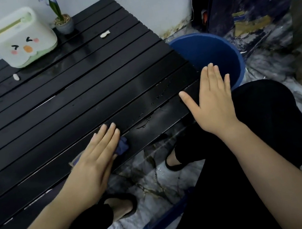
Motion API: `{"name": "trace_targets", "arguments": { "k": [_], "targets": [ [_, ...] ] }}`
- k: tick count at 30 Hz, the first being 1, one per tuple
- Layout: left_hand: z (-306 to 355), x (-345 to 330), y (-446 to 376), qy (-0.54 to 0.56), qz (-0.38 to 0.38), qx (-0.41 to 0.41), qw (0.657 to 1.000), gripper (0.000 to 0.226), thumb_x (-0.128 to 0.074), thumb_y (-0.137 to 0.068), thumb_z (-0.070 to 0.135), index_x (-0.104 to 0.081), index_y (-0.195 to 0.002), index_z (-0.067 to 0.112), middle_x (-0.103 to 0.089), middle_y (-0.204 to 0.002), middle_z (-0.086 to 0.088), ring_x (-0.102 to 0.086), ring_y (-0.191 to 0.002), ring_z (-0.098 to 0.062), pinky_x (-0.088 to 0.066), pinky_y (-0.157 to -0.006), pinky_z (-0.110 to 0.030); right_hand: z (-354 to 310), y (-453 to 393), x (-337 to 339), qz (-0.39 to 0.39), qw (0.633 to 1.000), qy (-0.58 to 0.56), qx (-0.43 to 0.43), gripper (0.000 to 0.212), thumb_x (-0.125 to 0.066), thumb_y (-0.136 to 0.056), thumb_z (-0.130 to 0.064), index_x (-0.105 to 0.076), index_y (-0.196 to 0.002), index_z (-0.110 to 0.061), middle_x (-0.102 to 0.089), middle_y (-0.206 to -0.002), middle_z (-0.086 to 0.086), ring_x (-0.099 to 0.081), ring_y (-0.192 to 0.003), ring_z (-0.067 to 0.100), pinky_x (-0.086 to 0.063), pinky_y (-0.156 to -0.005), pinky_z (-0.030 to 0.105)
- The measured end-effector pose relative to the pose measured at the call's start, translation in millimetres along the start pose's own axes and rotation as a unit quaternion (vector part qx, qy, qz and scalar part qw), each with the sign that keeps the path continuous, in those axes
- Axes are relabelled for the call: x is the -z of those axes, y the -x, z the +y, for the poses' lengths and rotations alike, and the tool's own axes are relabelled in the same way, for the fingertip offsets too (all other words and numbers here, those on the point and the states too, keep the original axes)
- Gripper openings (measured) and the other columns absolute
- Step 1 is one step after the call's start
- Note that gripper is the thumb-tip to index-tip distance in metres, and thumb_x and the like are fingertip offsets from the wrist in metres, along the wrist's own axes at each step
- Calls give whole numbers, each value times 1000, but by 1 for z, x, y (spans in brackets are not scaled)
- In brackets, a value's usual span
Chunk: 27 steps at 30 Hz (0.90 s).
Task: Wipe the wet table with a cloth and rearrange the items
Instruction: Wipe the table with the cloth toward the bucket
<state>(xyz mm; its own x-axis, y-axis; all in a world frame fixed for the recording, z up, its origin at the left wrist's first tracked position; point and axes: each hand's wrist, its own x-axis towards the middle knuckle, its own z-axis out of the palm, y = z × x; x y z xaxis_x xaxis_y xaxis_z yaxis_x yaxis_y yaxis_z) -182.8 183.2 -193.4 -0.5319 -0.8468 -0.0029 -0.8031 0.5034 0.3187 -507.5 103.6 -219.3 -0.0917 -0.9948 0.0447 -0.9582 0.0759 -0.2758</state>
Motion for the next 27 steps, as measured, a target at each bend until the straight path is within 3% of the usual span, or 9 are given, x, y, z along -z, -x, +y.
{"name": "trace_targets", "arguments": {
  "k": [10,22,25,27],
  "targets": [
    [40,-22,-144,4,0,-76,997,54,-38,-106,16,-22,-156,3,-17,-165,-11,-7,-154,-27,-5,-126,-36,-3,-2,-3,2,1000,20,-3,82,-22,-101,-53,-10,-156,6,-10,-166,25,-5,-156,35,-4,-127,49],
    [60,-27,-280,0,-43,-100,994,53,-33,-108,17,-19,-156,5,-17,-165,-13,-7,-154,-29,-8,-126,-41,-3,-3,-2,9,1000,10,4,79,-26,-94,-40,-13,-156,8,-12,-165,27,-6,-155,36,-3,-126,50],
    [66,-21,-291,62,-51,-77,994,50,-34,-107,15,-24,-155,3,-21,-164,-14,-11,-154,-30,-10,-126,-40,-3,-2,-2,10,1000,1,5,79,-26,-94,-40,-12,-156,8,-12,-165,26,-5,-155,36,-3,-126,50],
    [67,-13,-290,156,-5,-23,987,48,-37,-107,14,-31,-153,4,-28,-161,-14,-19,-152,-28,-13,-125,-33,-3,-2,-2,11,1000,-3,7,80,-27,-94,-40,-11,-156,7,-12,-165,26,-4,-155,35,-4,-126,50]
  ]
}}
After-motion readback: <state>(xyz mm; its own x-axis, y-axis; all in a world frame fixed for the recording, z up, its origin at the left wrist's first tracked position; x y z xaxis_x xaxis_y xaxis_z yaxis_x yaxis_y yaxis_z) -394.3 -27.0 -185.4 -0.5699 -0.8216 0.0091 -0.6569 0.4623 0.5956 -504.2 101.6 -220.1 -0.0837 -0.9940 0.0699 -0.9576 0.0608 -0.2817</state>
